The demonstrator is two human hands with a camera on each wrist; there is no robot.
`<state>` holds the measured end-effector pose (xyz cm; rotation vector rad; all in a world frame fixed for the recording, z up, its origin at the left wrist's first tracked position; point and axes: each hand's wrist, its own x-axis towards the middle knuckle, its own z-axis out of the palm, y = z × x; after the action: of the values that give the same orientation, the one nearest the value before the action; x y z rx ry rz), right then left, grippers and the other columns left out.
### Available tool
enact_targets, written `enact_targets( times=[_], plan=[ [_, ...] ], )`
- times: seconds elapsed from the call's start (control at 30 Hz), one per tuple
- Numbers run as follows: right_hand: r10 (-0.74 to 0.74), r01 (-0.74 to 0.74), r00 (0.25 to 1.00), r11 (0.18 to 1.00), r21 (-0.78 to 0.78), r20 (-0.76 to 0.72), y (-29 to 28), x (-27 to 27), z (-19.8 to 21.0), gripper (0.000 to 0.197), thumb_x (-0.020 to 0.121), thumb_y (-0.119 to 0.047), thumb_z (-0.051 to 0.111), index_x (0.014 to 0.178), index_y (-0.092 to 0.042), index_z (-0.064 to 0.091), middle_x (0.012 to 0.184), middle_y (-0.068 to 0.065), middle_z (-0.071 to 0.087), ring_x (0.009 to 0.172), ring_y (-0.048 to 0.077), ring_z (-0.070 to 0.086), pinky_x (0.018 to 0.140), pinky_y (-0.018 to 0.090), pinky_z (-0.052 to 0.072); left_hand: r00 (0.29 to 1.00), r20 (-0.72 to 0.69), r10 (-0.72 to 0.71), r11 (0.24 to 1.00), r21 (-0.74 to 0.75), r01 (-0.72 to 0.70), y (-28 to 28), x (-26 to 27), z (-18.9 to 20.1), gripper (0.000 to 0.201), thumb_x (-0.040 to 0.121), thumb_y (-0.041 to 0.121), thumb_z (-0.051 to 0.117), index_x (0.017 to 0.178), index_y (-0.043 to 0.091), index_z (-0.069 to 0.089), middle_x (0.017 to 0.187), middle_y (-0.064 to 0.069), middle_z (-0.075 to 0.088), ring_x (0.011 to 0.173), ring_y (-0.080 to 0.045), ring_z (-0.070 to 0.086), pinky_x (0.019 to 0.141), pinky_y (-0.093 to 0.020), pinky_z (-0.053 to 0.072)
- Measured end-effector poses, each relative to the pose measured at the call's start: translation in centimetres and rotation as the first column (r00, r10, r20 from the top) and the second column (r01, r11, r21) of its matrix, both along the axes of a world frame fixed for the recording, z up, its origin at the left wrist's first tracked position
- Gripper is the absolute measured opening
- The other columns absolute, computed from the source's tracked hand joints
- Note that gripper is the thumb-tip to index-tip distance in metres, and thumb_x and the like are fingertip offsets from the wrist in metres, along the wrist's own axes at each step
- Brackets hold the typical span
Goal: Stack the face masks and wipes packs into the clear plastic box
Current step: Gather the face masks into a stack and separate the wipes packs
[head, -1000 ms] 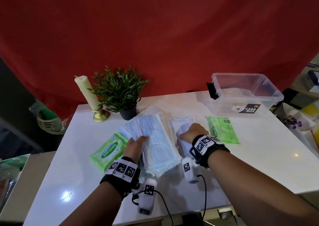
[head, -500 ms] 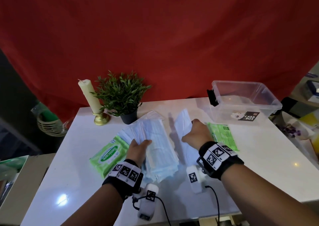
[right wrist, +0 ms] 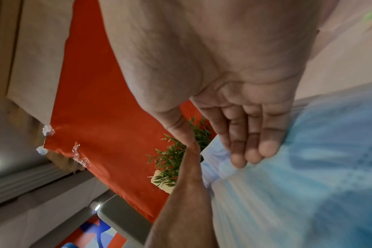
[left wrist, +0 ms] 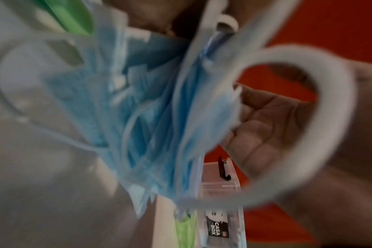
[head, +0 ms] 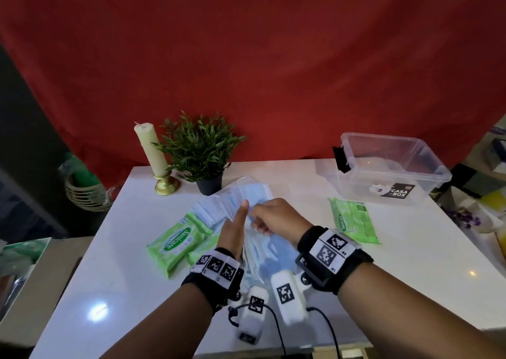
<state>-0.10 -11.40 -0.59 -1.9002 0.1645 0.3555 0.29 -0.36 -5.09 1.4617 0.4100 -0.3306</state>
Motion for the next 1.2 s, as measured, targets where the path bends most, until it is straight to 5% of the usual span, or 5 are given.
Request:
enact_targets(
  times=[0.13,0.6,0.8,0.97,1.2],
  plan=[
    [-0.119,0.123,0.992,0.959,0.255,-0.031,1.1,1.0,0.4,0.012,0.090,-0.002,0.054,0.083,0.002,0.063,0.064,0.017,0.057,0.049,0.023,0.055,0.045,0.023,0.049,0.995,0.071,0.075,0.997,0.028,-0.078,2.5,-0.6,-0.1,0.021,0.093,0.016,0.064,0.110,0.004,0.066,0.112,-0.013,0.070,0.100,-0.025,0.065,0.081,-0.030,0.049],
    [-0.247,0.258,0.928,0.966,0.005,-0.278,3.4,9.1,-5.2,0.028,0.082,-0.030,0.069,0.070,-0.008,0.056,0.054,0.011,0.052,0.037,0.018,0.040,0.043,0.023,0.035,0.944,-0.066,0.324,0.933,-0.146,-0.330,13.3,-3.5,-0.7,0.040,0.082,0.011,0.073,0.119,-0.001,0.062,0.111,-0.029,0.071,0.100,-0.047,0.069,0.090,-0.065,0.051],
    [-0.264,0.206,0.953,0.925,-0.320,-0.148,2.5,13.5,-10.4,0.057,0.051,-0.057,0.074,0.093,-0.017,0.072,0.090,0.012,0.075,0.083,0.035,0.073,0.080,0.048,0.060,0.931,-0.066,0.360,0.920,-0.140,-0.366,14.3,-4.0,-0.9,0.033,0.087,0.006,0.067,0.119,0.000,0.061,0.109,-0.027,0.072,0.099,-0.044,0.070,0.090,-0.061,0.053],
    [-0.233,0.177,0.960,0.934,-0.311,-0.154,4.0,11.0,-5.9,0.021,0.070,-0.023,0.067,0.084,-0.008,0.073,0.073,0.013,0.076,0.075,0.031,0.074,0.074,0.041,0.061,0.936,-0.069,0.345,0.925,-0.143,-0.352,14.1,-3.7,-0.8,0.034,0.087,0.007,0.068,0.119,0.000,0.060,0.109,-0.027,0.072,0.097,-0.043,0.071,0.088,-0.058,0.055],
    [-0.284,0.251,0.941,0.951,-0.181,-0.182,1.5,9.8,-4.6,0.022,0.084,-0.016,0.061,0.090,0.005,0.060,0.064,0.021,0.069,0.051,0.031,0.067,0.053,0.038,0.057,0.953,-0.061,0.296,0.946,-0.124,-0.301,13.1,-2.4,-0.7,0.030,0.088,0.010,0.067,0.117,0.003,0.061,0.105,-0.024,0.074,0.091,-0.039,0.073,0.071,-0.043,0.061]
  ],
)
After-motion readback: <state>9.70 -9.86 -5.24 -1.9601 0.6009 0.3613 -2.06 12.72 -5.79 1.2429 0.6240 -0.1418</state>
